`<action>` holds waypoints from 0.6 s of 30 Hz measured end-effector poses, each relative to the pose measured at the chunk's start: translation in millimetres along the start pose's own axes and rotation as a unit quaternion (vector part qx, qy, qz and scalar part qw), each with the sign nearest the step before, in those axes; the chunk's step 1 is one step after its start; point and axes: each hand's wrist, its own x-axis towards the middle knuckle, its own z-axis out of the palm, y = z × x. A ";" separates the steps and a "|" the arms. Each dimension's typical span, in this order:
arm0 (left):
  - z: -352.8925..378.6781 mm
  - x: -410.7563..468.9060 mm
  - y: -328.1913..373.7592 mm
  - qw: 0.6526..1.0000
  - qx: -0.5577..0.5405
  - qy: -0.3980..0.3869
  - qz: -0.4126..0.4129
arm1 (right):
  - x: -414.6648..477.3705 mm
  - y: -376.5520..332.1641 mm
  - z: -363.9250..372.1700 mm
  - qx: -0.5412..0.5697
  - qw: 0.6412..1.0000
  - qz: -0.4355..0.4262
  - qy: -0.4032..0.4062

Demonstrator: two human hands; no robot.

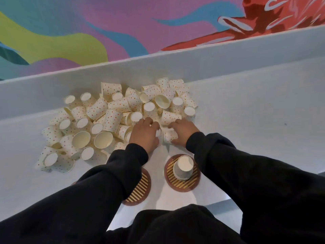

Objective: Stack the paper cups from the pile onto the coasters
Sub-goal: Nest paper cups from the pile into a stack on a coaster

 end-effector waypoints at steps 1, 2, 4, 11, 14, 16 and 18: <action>1.8 -1.7 0.1 1.000 -0.023 -0.006 0.007 | -3.4 2.1 2.4 -0.008 1.000 0.000 -0.003; 4.0 -3.4 0.7 0.999 -0.049 -0.014 0.012 | -7.0 4.6 4.5 -0.015 1.000 0.000 -0.006; 7.6 -6.2 3.3 0.995 -0.095 -0.040 0.015 | -13.1 9.3 6.2 -0.018 1.000 0.002 -0.013; -8.6 -4.8 15.0 0.963 -0.265 -0.014 -0.033 | -25.6 26.0 -2.2 0.038 0.998 0.041 -0.012; -40.8 -7.5 22.6 0.936 -0.349 0.043 -0.032 | -34.8 33.1 -7.6 0.133 0.989 0.065 0.024; -60.2 -18.5 30.7 0.911 -0.407 0.054 -0.019 | -44.8 37.9 -10.8 0.196 0.976 0.080 0.049; -71.3 -36.8 40.6 0.875 -0.482 0.038 0.011 | -57.3 42.8 -12.1 0.265 0.955 0.112 0.071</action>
